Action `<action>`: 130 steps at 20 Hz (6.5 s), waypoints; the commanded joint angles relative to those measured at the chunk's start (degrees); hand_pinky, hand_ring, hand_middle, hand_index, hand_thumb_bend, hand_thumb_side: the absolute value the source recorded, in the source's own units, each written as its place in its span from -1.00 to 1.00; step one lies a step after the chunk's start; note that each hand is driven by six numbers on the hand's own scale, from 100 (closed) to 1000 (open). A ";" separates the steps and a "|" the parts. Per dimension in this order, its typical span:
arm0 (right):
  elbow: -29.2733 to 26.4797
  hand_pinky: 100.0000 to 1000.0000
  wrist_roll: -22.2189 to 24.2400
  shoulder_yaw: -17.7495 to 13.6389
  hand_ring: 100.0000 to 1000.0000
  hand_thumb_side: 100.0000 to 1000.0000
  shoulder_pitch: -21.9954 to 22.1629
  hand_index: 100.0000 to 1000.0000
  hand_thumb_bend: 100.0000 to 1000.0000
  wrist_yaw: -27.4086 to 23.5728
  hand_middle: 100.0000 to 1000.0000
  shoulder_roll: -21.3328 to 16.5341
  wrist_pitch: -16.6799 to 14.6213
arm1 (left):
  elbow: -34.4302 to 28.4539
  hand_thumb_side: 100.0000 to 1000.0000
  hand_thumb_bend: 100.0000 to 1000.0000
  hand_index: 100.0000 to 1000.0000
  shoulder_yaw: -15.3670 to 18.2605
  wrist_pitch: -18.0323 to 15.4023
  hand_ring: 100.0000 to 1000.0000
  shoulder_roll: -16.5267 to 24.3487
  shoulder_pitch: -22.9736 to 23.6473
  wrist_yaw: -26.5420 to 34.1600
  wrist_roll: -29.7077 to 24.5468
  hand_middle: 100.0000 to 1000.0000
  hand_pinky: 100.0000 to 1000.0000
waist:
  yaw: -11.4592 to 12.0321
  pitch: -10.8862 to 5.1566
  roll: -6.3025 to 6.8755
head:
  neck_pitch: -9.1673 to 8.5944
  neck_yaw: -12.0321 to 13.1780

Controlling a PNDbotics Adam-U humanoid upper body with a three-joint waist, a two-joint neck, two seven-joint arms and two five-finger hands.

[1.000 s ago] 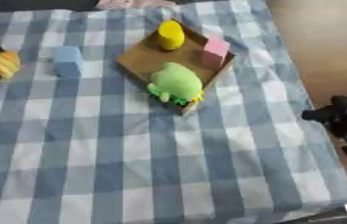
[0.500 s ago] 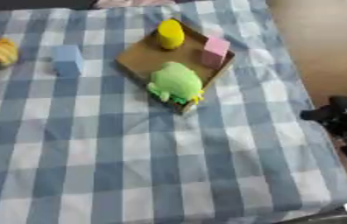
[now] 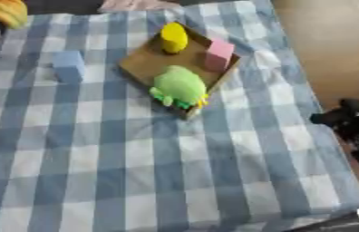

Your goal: Pick up objects on the table and place them in the box.

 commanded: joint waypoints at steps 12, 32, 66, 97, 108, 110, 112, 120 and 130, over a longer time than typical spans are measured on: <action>-1.15 0.81 0.27 -0.07 0.56 -0.06 -1.89 0.78 -1.00 -1.26 0.40 -2.28 1.96 | -0.08 -0.74 -1.00 0.28 -6.98 -3.21 0.28 -12.80 -8.11 3.34 -7.94 -0.01 0.58 | -2.50 -1.38 1.50 | -0.30 0.83; -1.15 0.81 0.46 -0.05 0.56 -0.05 -3.22 0.78 -1.00 -1.77 0.40 -2.01 3.15 | 9.54 -0.68 -1.00 0.45 -4.98 -3.11 0.32 -21.97 -6.73 -5.49 -4.64 0.14 0.58 | -4.66 -0.64 2.22 | -1.09 0.55; -1.15 0.81 -0.24 -0.46 0.57 -0.12 -0.24 0.78 -1.00 -1.71 0.40 -2.41 1.20 | 7.14 -0.42 -0.64 0.94 -2.42 -2.16 0.85 -2.99 -1.04 -0.98 -11.63 0.70 0.88 | -0.83 -2.61 0.66 | 0.23 -0.79; -1.15 0.82 0.23 -0.19 0.56 -0.11 -1.07 0.78 -1.00 0.06 0.40 -1.17 1.52 | 10.27 0.08 -0.31 0.94 -1.61 -4.93 0.94 -3.98 -0.87 -3.51 -12.19 0.66 0.93 | -1.56 -0.88 0.66 | -1.02 0.13; -1.15 0.82 0.17 -0.20 0.56 -0.10 -1.63 0.78 -1.00 0.73 0.39 -0.68 1.86 | 12.19 -0.03 -0.46 0.92 -1.20 -4.29 0.92 -5.47 -1.19 -5.27 -11.30 0.66 0.92 | -2.13 -0.10 0.95 | -1.53 0.31; -1.15 0.82 0.15 -0.22 0.56 -0.10 -1.68 0.78 -1.00 0.87 0.39 -0.58 1.92 | 12.61 -0.09 -0.52 0.92 -1.06 -4.11 0.90 -5.69 -1.19 -5.74 -10.88 0.66 0.91 | -2.23 0.02 0.97 | -1.59 0.33; -1.15 0.82 0.14 -0.22 0.56 -0.10 -1.73 0.78 -1.00 0.99 0.39 -0.50 1.96 | 12.95 -0.14 -0.57 0.90 -0.97 -3.98 0.89 -5.86 -1.21 -6.13 -10.45 0.64 0.90 | -2.29 0.11 0.98 | -1.61 0.36; -1.15 0.82 0.20 -0.21 0.56 -0.10 -1.72 0.78 -1.00 1.18 0.39 -0.37 2.04 | 12.38 -0.79 -0.88 0.41 -0.97 -2.79 0.46 -6.07 -1.32 -6.58 -7.63 0.06 0.77 | -2.19 0.15 0.93 | -1.45 0.29; -1.15 0.82 0.12 -0.24 0.56 -0.12 -1.32 0.78 -1.00 0.94 0.39 -0.69 1.92 | 3.44 -0.77 -1.00 0.34 -1.94 -1.97 0.33 -6.04 -2.80 0.87 -8.76 -0.02 0.69 | -2.01 -0.42 0.95 | -1.03 -0.29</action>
